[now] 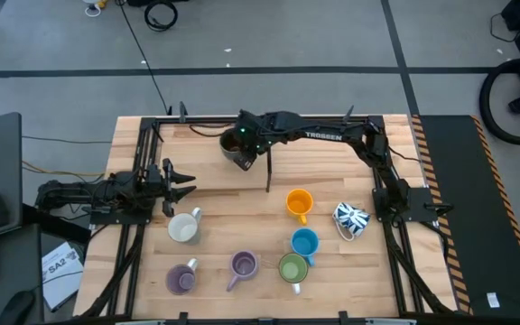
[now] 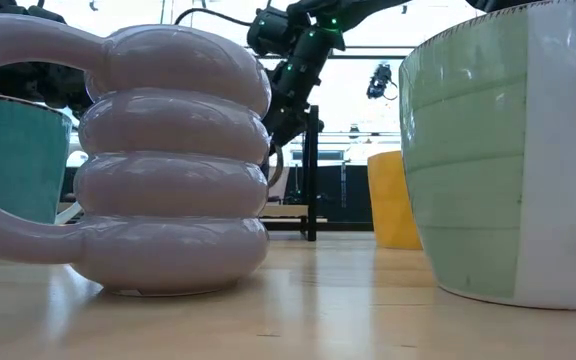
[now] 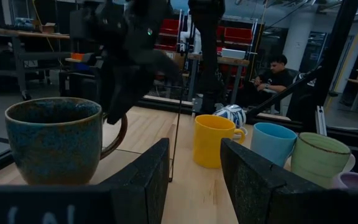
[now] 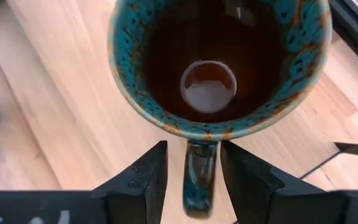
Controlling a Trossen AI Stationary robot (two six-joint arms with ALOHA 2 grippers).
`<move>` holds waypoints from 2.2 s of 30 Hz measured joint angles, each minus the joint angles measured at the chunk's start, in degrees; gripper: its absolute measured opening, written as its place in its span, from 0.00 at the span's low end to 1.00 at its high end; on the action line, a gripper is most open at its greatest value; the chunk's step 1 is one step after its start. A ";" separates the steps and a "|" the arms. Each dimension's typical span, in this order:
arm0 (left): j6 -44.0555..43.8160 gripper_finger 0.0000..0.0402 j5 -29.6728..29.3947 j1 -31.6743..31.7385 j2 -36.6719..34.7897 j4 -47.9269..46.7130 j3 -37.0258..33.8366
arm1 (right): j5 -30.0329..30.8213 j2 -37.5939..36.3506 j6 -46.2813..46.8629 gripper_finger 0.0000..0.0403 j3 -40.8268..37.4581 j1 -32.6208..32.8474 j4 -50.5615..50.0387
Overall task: Place coffee mugs
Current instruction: Put the dark blue mug on the shelf
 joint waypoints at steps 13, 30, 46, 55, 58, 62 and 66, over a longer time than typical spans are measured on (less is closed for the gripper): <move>-0.40 0.38 -0.02 -0.01 0.00 2.19 -0.01 | -1.60 -0.02 -3.46 0.38 15.47 -0.13 -10.16; -6.04 0.37 -6.37 -0.02 6.87 6.75 8.28 | 20.73 -13.99 -9.17 0.38 17.55 12.33 -24.35; -12.36 0.37 -15.89 1.29 43.53 -10.78 39.81 | 28.61 -27.01 -4.35 0.38 -0.95 24.60 -30.38; -19.55 0.37 -15.82 11.17 61.29 -33.19 60.17 | 25.62 -44.28 -4.75 0.38 -28.48 22.79 -11.40; -19.61 0.37 -14.62 15.06 66.18 -37.77 65.13 | 23.63 -49.62 -5.32 0.38 -35.99 21.07 -6.06; -19.58 0.37 -7.89 20.60 71.41 -39.46 69.03 | 18.83 -55.59 -6.56 0.38 -44.83 18.49 1.69; -19.63 0.37 -1.78 25.77 75.67 -39.55 69.68 | 12.85 -59.58 -6.72 0.38 -52.15 15.70 9.38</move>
